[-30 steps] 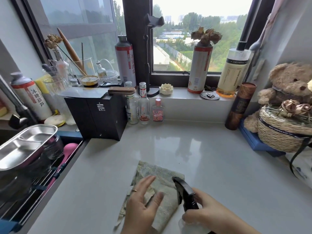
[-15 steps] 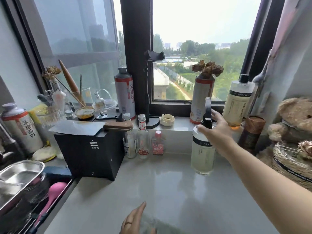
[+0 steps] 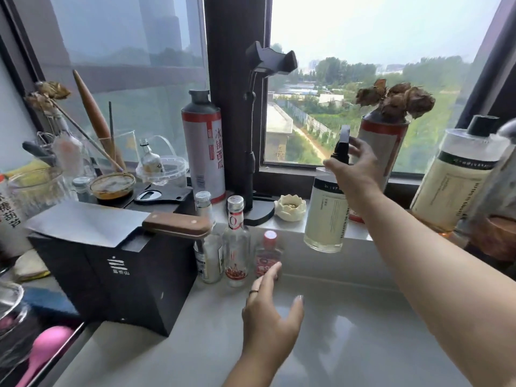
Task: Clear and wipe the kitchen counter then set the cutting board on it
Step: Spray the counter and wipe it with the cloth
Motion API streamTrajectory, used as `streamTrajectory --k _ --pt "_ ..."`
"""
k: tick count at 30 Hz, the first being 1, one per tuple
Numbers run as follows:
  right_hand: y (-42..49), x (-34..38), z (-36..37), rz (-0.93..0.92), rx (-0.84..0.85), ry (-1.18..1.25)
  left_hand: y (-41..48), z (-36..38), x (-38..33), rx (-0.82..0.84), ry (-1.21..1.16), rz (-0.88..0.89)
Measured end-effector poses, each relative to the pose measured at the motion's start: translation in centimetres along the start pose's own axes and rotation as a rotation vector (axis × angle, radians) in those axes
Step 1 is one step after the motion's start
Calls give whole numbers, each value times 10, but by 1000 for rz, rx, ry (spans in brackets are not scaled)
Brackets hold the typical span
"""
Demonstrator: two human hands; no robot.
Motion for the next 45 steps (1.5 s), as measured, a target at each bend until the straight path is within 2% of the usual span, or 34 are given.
streamTrajectory --k 3,7,11,14,18,19,21,24,25,27,30,34,36,37,39,41,45 --pt "9 1 -7 -105 -53 -20 -10 0 18 -1 25 -8" --pt "9 -9 -2 -184 -58 -113 -36 4 41 -14 41 -112" --pt "7 -15 6 -152 -100 -118 -56 3 50 -3 53 -159" --pt "-5 -14 6 -122 -144 -240 -73 -10 52 3 85 -186" --pt "-70 -8 2 -10 -168 -254 -115 -37 58 33 180 -274" --pt "-101 -9 3 28 -119 -233 -130 -44 62 27 212 -318" --pt "-182 -18 7 146 102 -247 -161 -57 69 21 283 -426" --pt "-317 -30 12 536 510 -417 -197 -66 77 60 370 -573" --pt "-355 -28 12 645 564 -448 -205 -66 78 95 390 -613" --pt "-404 -20 12 758 548 -432 -211 -65 73 181 427 -641" --pt "-428 -7 18 891 502 -256 -212 -63 66 250 339 -582" --pt "-426 16 14 1111 315 534 -215 -65 52 213 -65 -506" --pt "-424 21 -5 1106 264 716 -217 -58 39 232 -152 -439" --pt "-420 22 -22 1045 216 713 -219 -52 32 254 -180 -409" --pt "-410 27 -64 814 71 617 -221 -38 19 303 -198 -366" --pt "-404 28 -102 636 -9 384 -224 -28 12 335 -150 -325" --pt "-406 2 -113 584 277 -234 -234 -27 15 315 -114 -295"
Point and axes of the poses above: each hand's wrist, its own y-axis towards the middle knuckle, its own z-axis out of the palm, x = y × z, the point moved 1 cm from there along y, towards the middle knuckle, and after that the axes turned 12 degrees about x, right-handed, at the moved point
